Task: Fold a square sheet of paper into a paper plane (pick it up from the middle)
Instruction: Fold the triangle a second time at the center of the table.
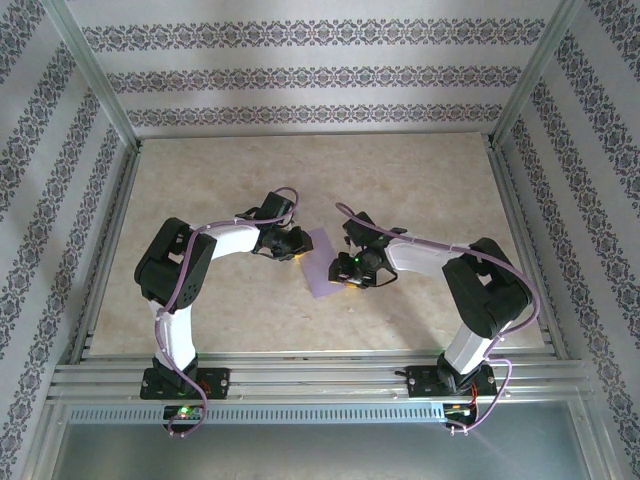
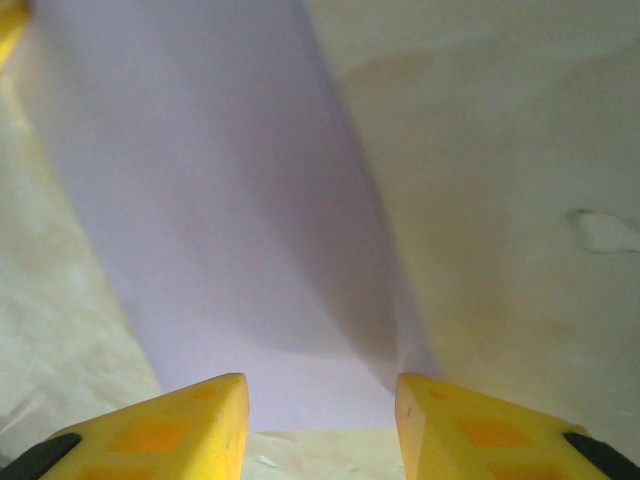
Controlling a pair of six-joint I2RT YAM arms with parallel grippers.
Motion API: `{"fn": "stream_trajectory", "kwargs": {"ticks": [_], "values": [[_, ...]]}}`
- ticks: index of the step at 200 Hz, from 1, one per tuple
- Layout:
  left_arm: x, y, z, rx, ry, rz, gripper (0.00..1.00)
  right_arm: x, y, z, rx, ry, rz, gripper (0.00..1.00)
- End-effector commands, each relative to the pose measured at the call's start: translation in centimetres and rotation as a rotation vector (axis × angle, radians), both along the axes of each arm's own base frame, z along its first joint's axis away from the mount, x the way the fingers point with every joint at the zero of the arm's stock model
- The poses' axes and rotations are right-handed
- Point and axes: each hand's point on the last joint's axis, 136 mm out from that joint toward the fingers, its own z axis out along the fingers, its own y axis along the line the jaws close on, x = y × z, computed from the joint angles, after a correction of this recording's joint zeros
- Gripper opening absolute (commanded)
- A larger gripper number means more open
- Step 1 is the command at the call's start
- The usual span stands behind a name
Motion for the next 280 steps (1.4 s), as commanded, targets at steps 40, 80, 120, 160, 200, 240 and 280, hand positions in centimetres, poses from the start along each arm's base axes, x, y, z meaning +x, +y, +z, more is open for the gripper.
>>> {"fn": "stream_trajectory", "kwargs": {"ticks": [40, 80, 120, 160, 200, 240, 280], "values": [[-2.5, 2.1, -4.7, 0.105, 0.116, 0.006, 0.25, 0.6, 1.6, 1.1, 0.058, -0.034, 0.023, 0.44], [-1.8, 1.9, -4.5, 0.107, 0.082, -0.051, 0.25, 1.2, -1.1, 1.3, -0.033, -0.087, -0.047, 0.44], [0.0, -0.2, -0.8, 0.050, -0.037, -0.191, 0.30, 1.6, -3.7, 2.2, -0.044, -0.138, -0.177, 0.49], [-0.6, -1.6, 5.7, -0.037, -0.127, -0.206, 0.38, 1.2, -5.1, 2.9, -0.020, -0.151, -0.293, 0.55], [-4.0, -1.8, 4.2, -0.065, -0.022, -0.091, 0.34, 0.6, -5.0, 2.6, 0.015, -0.129, -0.319, 0.57], [-4.5, -1.8, 2.0, -0.065, 0.033, -0.048, 0.26, 0.5, -4.3, 2.3, 0.038, -0.103, -0.296, 0.58], [-4.9, -1.1, -0.4, -0.008, 0.093, -0.028, 0.23, 0.7, -4.0, 2.1, 0.043, -0.088, -0.286, 0.58]]}}
